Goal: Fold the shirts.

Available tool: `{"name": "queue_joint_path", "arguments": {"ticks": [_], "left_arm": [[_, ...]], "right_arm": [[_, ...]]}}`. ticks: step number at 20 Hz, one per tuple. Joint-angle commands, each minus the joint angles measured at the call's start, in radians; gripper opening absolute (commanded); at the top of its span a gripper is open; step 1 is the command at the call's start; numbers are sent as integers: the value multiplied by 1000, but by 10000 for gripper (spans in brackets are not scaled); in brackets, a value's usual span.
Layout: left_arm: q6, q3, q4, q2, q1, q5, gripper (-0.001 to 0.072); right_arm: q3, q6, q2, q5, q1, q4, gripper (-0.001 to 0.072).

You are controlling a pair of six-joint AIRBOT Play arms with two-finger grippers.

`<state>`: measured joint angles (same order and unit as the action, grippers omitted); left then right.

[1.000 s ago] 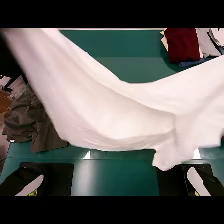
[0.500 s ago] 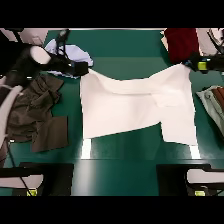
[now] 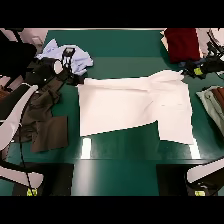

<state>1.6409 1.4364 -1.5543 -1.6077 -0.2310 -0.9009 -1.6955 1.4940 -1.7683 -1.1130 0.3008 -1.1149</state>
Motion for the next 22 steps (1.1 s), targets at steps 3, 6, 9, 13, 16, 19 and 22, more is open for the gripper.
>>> {"name": "queue_joint_path", "arguments": {"ticks": [3, 6, 9, 13, 16, 19, 22], "left_arm": [[-127, -60, 204, -19, -4, -65, 23], [-91, -68, 208, -19, 8, -93, 449], [-83, -66, 200, -1, 84, -227, 500], [-148, -95, 285, 116, 211, -320, 500], [-233, -237, 509, 200, 254, -395, 500], [-329, -482, 758, 283, 251, -367, 500], [-415, -694, 930, 328, 251, -349, 500]], "right_arm": [[-13, 24, -51, -26, 2, -48, 18], [-13, -3, -52, -13, 11, 6, 353], [-13, -37, -20, -111, 80, 10, 385], [120, -142, 91, -251, 229, 140, 385], [327, -208, 198, -249, 325, 204, 374], [505, -267, 248, -259, 386, 204, 376], [604, -317, 249, -287, 426, 204, 378]]}}
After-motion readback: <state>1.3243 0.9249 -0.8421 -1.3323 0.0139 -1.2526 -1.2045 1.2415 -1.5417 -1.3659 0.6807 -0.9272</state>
